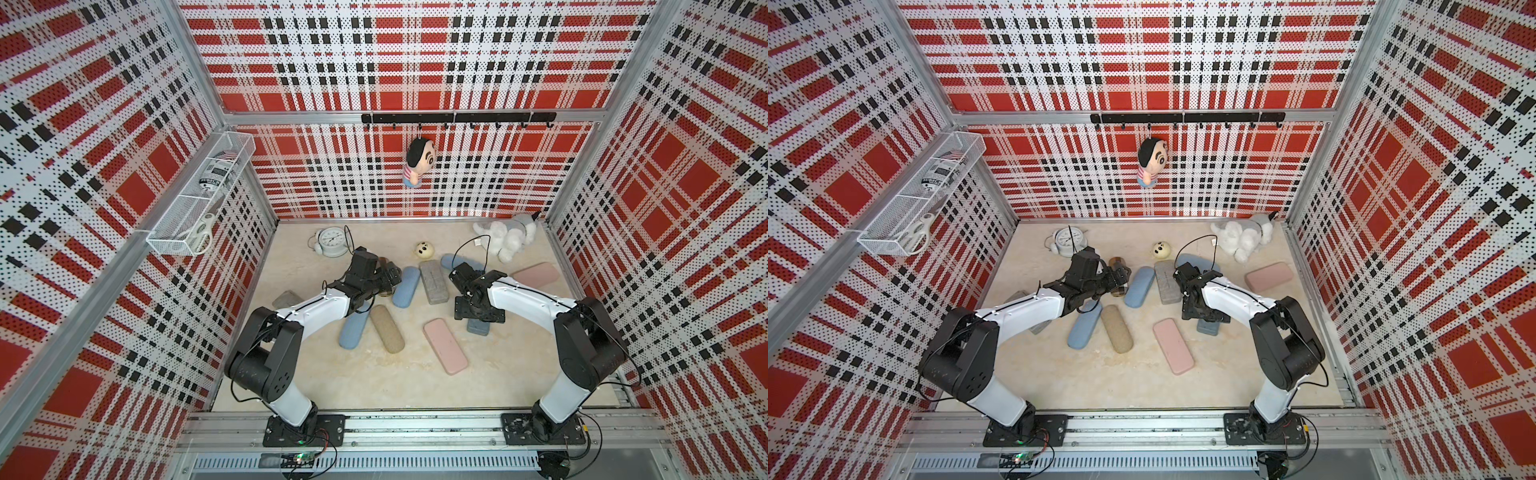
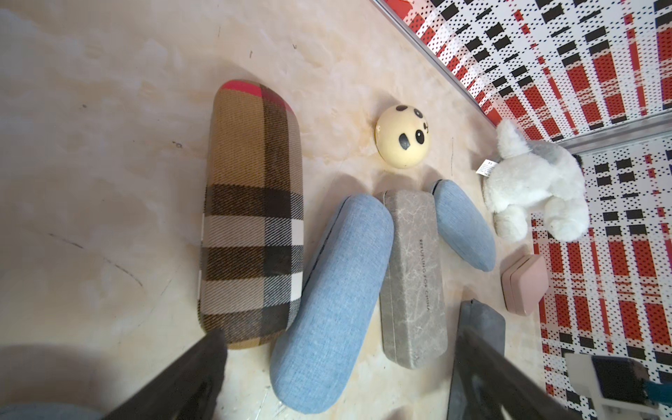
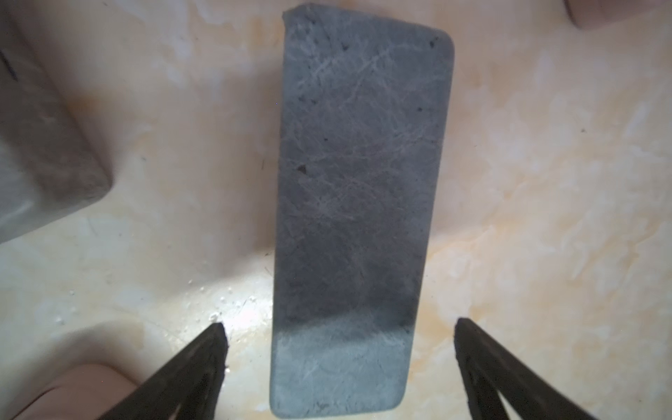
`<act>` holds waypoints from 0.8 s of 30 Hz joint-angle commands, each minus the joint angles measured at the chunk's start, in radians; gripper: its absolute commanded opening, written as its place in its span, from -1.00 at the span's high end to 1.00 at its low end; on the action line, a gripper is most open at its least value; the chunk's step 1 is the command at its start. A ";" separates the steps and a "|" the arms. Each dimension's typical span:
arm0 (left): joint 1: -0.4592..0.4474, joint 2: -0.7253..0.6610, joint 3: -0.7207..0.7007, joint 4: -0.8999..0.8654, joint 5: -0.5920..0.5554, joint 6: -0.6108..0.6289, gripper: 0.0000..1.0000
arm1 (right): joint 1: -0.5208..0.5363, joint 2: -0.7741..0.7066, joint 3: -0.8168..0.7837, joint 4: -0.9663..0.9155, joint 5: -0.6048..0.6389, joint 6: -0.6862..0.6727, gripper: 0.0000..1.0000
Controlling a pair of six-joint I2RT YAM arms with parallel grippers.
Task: Close the glasses case
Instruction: Move the glasses case to the center of the board.
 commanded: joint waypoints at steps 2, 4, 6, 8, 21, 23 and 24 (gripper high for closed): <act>-0.001 -0.001 -0.009 0.004 -0.001 0.003 -0.97 | -0.023 0.030 -0.004 0.077 -0.055 -0.010 -1.00; -0.001 -0.003 -0.012 0.004 -0.006 0.000 -0.97 | -0.027 0.048 -0.005 0.088 -0.063 -0.019 -1.00; -0.001 -0.002 -0.012 0.004 -0.009 -0.003 -0.97 | -0.033 0.059 -0.007 0.109 -0.082 -0.030 -0.99; -0.001 0.000 -0.012 0.004 -0.012 -0.007 -0.97 | -0.038 0.068 -0.005 0.130 -0.098 -0.044 -0.92; -0.009 0.003 -0.016 0.008 -0.026 -0.019 -0.97 | -0.043 0.179 0.151 0.130 -0.137 -0.190 -0.24; -0.009 0.005 -0.015 0.006 -0.026 -0.021 -0.97 | -0.042 0.194 0.179 0.124 -0.135 -0.202 -0.25; -0.008 0.005 -0.015 0.007 -0.025 -0.021 -0.96 | -0.043 0.204 0.193 0.120 -0.131 -0.202 -0.27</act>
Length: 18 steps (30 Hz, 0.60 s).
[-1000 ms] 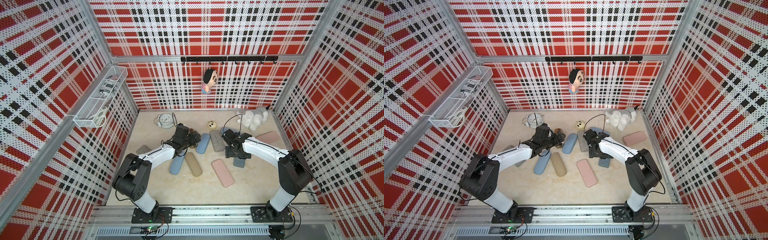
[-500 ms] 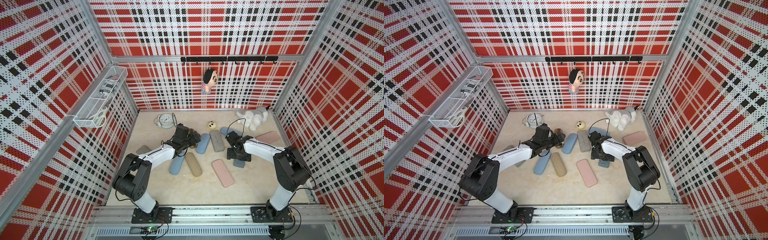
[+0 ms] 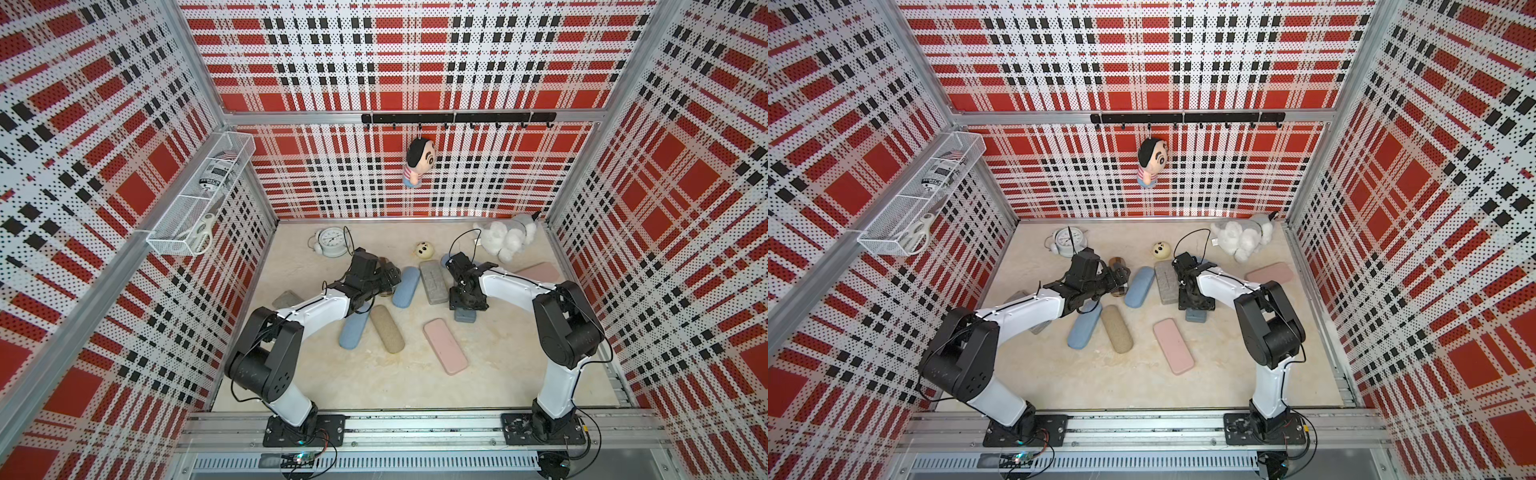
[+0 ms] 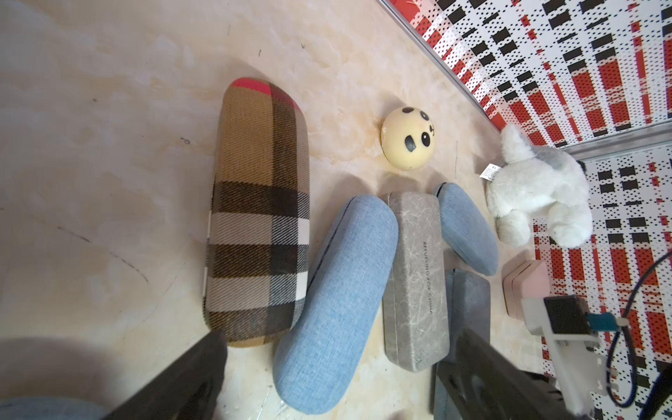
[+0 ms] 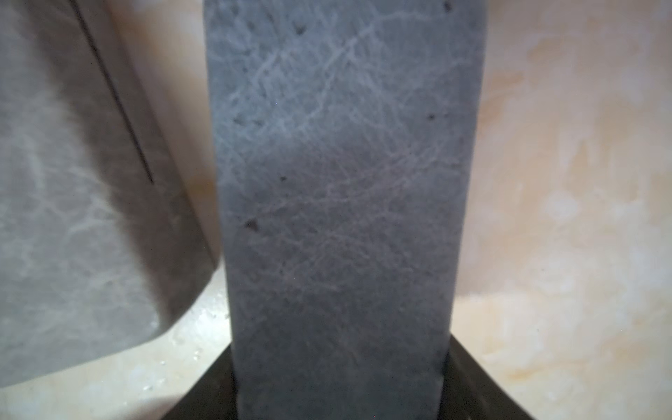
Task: Close the glasses case
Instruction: Move the glasses case to the center of the board.
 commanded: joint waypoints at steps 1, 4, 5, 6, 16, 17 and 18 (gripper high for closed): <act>-0.005 0.006 -0.010 0.006 -0.013 -0.001 -0.97 | -0.004 0.033 0.054 -0.004 0.008 -0.050 -0.28; -0.005 0.006 -0.009 0.005 -0.011 -0.001 -0.97 | -0.004 0.047 0.082 -0.012 0.018 -0.078 -0.42; -0.005 0.004 -0.007 0.005 -0.012 -0.001 -0.96 | -0.004 0.045 0.087 -0.017 0.018 -0.078 -0.46; -0.005 0.003 -0.008 0.002 -0.012 0.000 -0.97 | -0.004 0.038 0.092 -0.020 0.017 -0.079 -0.50; 0.002 -0.026 -0.039 0.006 -0.015 0.006 -0.97 | 0.018 -0.052 0.130 -0.074 -0.010 -0.111 -0.77; 0.005 -0.030 -0.045 0.010 -0.015 0.003 -0.97 | 0.023 -0.045 0.143 -0.072 -0.012 -0.118 -0.77; 0.004 -0.034 -0.050 0.012 -0.012 0.003 -0.97 | 0.030 -0.030 0.163 -0.074 -0.012 -0.128 -0.78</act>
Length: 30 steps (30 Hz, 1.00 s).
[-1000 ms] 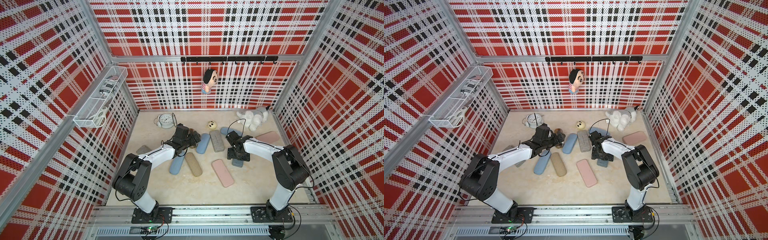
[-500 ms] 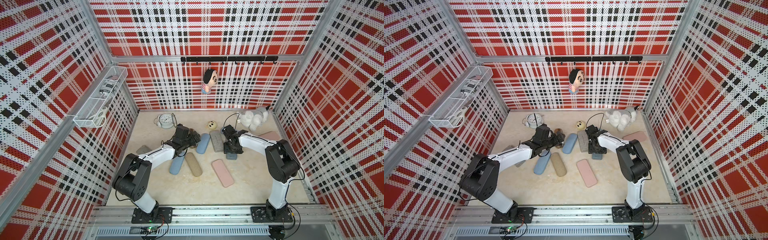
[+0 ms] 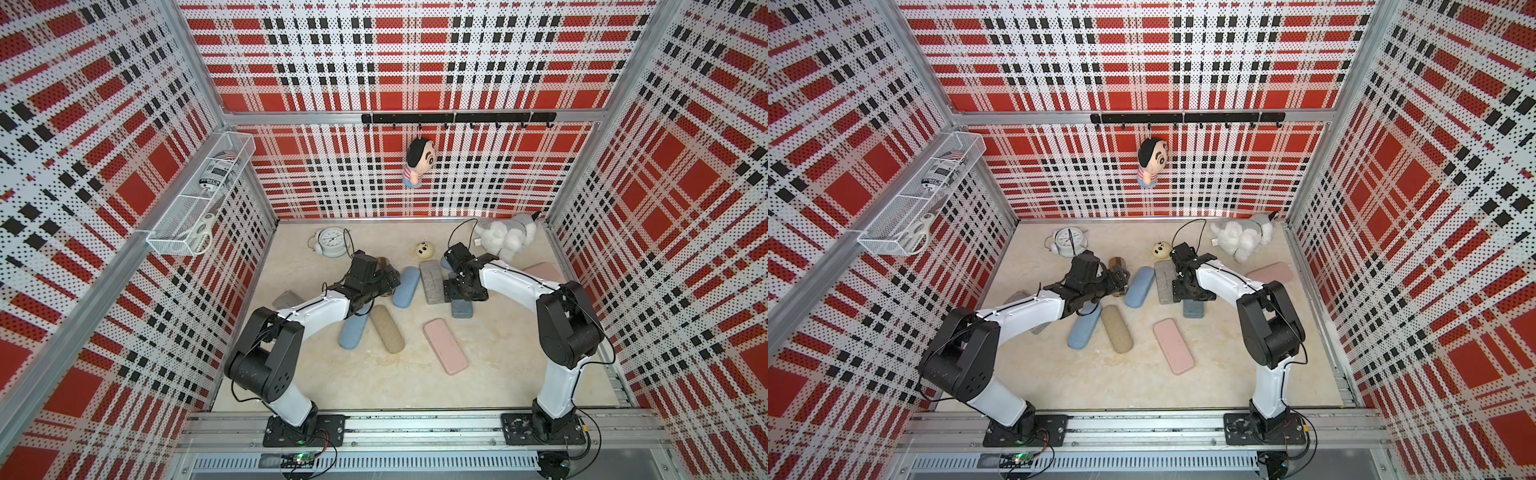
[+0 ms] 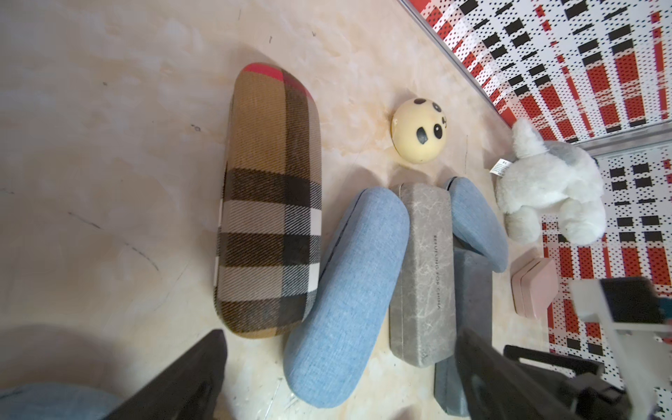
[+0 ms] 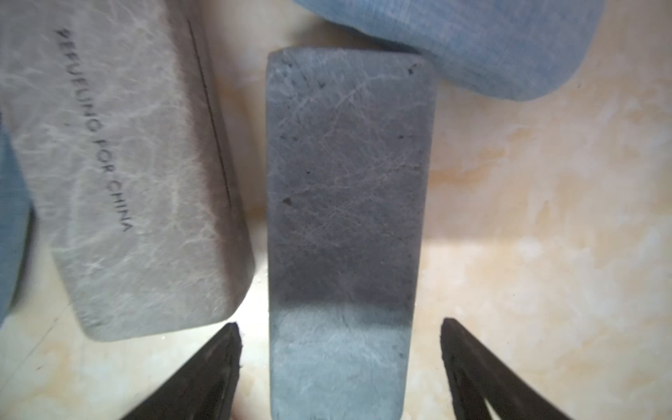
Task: Close the glasses case
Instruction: Move the glasses case to the center of the board.
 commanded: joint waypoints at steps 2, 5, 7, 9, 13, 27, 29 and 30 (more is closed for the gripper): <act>0.005 -0.038 -0.029 0.013 -0.009 0.006 -0.97 | 0.033 0.019 0.098 -0.016 -0.003 -0.046 -0.78; 0.009 -0.059 -0.052 0.015 -0.015 0.002 -0.97 | 0.046 0.074 0.163 -0.007 -0.015 -0.057 -0.79; 0.015 -0.074 -0.067 0.016 -0.015 -0.003 -0.96 | 0.053 0.104 0.201 0.000 -0.033 -0.061 -0.80; 0.023 -0.092 -0.084 0.014 -0.017 -0.005 -0.97 | 0.060 0.134 0.230 0.006 -0.053 -0.068 -0.81; 0.041 -0.122 -0.109 0.008 -0.020 -0.005 -0.96 | 0.067 0.191 0.258 0.012 -0.084 -0.075 -0.83; 0.062 -0.139 -0.140 0.009 -0.011 -0.003 -0.97 | 0.068 0.264 0.235 0.053 -0.108 -0.045 -0.72; 0.062 -0.142 -0.144 0.011 -0.010 -0.003 -0.97 | 0.067 0.257 0.222 0.055 -0.109 -0.033 -0.59; 0.062 -0.143 -0.146 0.011 -0.012 -0.004 -0.97 | 0.067 0.251 0.210 0.061 -0.111 -0.026 -0.53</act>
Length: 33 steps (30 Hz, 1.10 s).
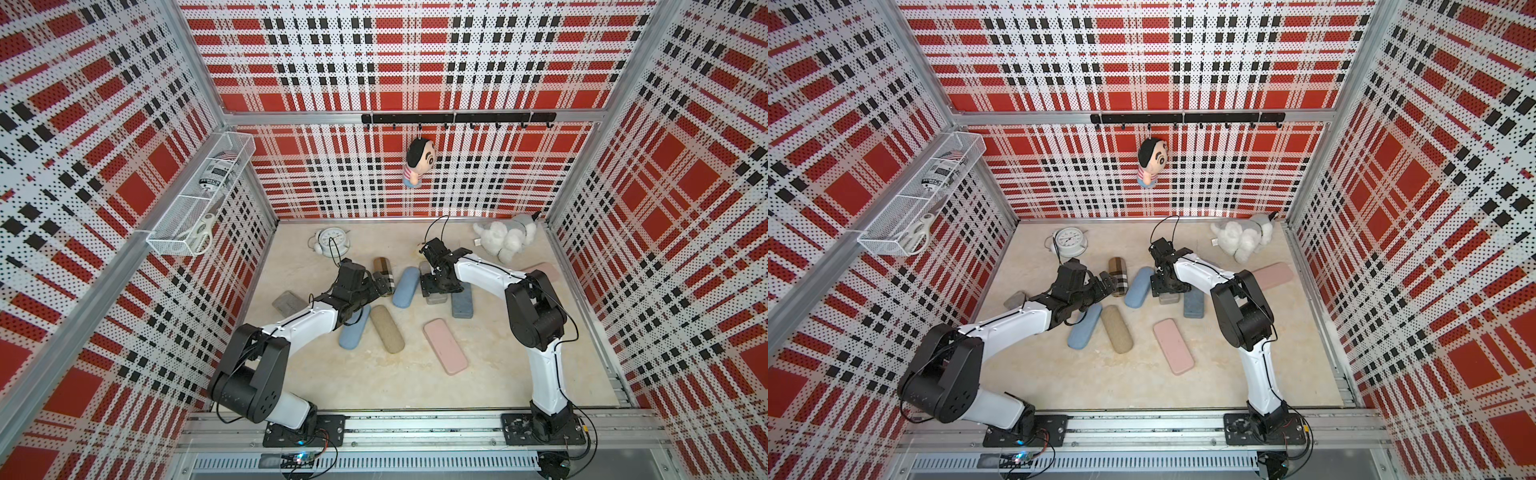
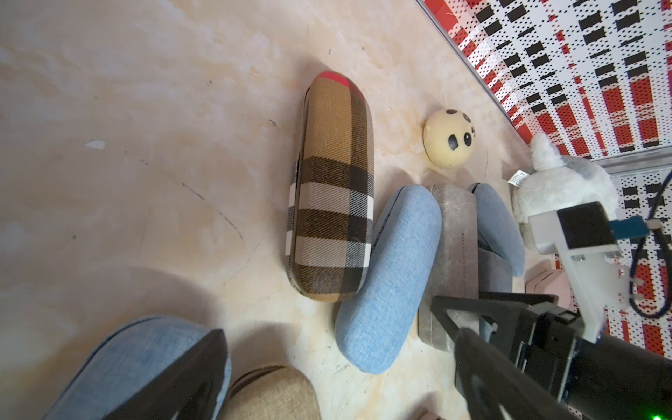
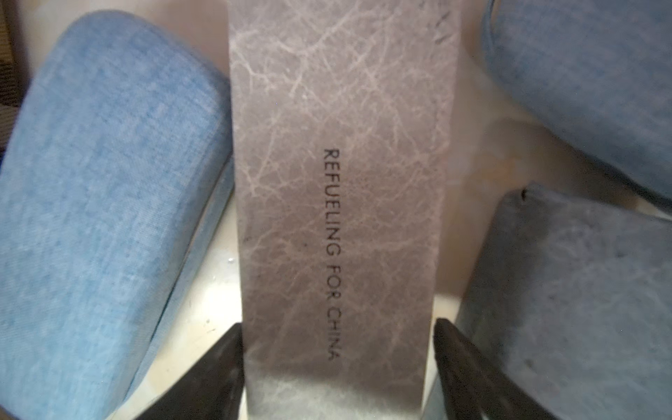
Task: Close the glasses case
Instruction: Move the glasses case to the center of the board.
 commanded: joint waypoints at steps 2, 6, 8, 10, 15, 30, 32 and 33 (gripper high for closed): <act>0.008 -0.022 -0.020 0.011 0.000 0.002 -0.96 | 0.002 -0.017 -0.064 0.037 -0.015 0.046 -0.35; 0.008 -0.032 -0.029 0.013 0.006 0.003 -0.97 | 0.009 -0.051 -0.127 0.066 -0.018 0.085 -0.11; 0.008 -0.040 -0.034 0.013 0.010 0.006 -0.97 | 0.015 -0.065 -0.150 0.069 -0.014 0.096 -0.05; 0.008 -0.049 -0.042 0.013 0.011 0.008 -0.97 | 0.025 -0.078 -0.162 0.066 -0.004 0.124 -0.05; 0.008 -0.072 -0.067 0.016 0.016 0.009 -0.97 | 0.058 -0.107 -0.191 0.046 0.015 0.164 -0.07; 0.008 -0.128 -0.103 0.020 0.023 0.012 -0.97 | 0.135 -0.237 -0.267 0.009 0.111 0.226 -0.75; 0.008 -0.132 -0.104 0.021 0.023 0.011 -0.97 | 0.146 -0.271 -0.264 -0.001 0.124 0.220 -0.84; 0.008 -0.134 -0.105 0.021 0.021 0.010 -0.96 | 0.151 -0.290 -0.262 -0.011 0.147 0.214 -0.86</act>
